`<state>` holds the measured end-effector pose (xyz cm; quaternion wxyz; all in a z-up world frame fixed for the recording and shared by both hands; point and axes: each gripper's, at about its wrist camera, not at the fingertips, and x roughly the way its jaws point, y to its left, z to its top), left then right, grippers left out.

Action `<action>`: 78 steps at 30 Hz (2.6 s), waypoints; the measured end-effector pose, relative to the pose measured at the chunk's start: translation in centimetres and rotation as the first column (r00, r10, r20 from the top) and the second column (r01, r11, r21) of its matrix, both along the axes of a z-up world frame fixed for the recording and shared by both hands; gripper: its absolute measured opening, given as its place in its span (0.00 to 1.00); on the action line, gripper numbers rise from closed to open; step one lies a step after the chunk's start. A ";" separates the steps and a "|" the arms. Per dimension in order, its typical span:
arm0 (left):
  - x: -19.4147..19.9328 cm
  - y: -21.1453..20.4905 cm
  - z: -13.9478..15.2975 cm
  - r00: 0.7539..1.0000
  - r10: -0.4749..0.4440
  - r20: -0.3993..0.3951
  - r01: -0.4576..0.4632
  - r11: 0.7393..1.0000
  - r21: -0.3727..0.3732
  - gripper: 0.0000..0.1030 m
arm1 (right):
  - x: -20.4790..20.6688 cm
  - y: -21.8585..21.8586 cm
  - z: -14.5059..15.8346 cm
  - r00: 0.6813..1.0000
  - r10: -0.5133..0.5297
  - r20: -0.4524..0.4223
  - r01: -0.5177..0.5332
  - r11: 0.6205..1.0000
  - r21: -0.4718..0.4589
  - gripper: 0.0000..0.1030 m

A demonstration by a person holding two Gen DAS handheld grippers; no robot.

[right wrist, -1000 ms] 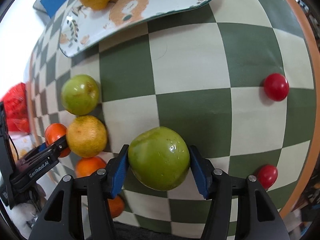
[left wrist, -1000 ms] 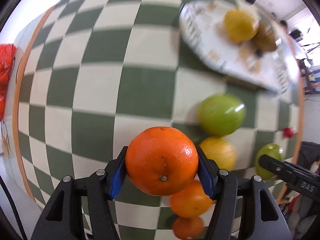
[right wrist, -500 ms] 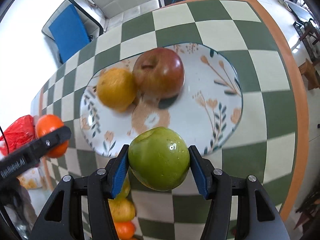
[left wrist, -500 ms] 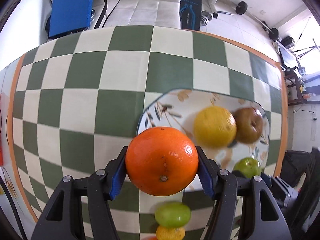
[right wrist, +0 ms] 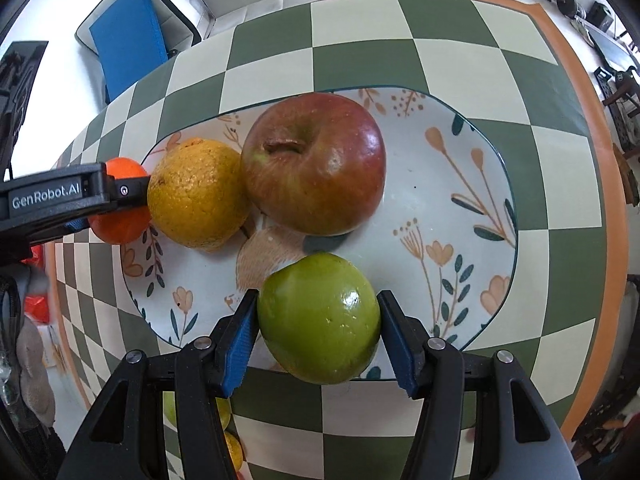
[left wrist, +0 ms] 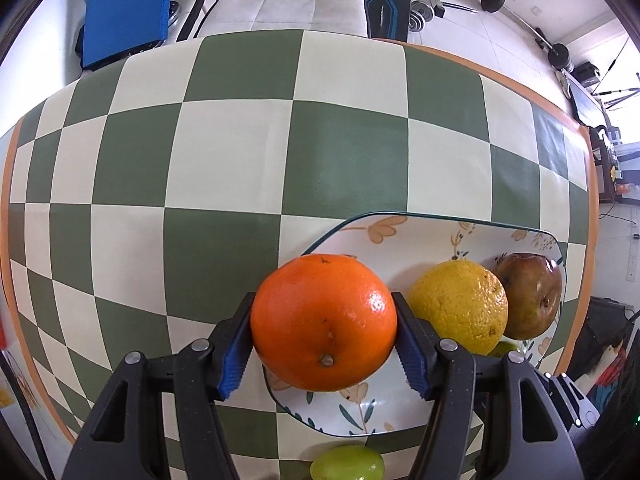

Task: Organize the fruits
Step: 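Place the green apple and orange on the plate with both grippers and release, then lift both grippers away from the plate and move toward the fruit row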

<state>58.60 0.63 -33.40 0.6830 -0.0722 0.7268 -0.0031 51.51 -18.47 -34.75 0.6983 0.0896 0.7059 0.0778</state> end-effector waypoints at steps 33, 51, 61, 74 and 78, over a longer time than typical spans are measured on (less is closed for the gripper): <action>-15.3 -0.5 14.2 0.942 -0.019 0.335 -0.024 0.992 0.125 0.83 | -6.5 -2.5 12.2 0.973 -0.007 0.229 0.053 0.979 -0.195 0.94; -21.2 -1.8 22.1 0.867 -0.054 0.496 0.001 0.994 0.106 0.82 | -14.3 -3.0 23.5 0.910 -0.015 0.415 0.098 0.979 -0.179 0.94; -21.6 -0.2 18.9 0.910 -0.060 0.411 -0.011 0.986 0.169 0.98 | -15.3 -2.4 24.0 0.922 -0.064 0.383 0.111 0.989 -0.103 0.94; -25.1 5.7 6.3 0.993 0.022 0.118 -0.064 0.930 0.363 0.98 | -16.4 4.2 5.2 0.998 -0.032 -0.053 0.038 0.991 0.126 0.94; -25.6 6.3 4.5 0.996 0.053 0.069 -0.074 0.931 0.357 0.98 | -15.4 6.7 1.3 0.995 0.000 -0.104 0.013 0.993 0.119 0.86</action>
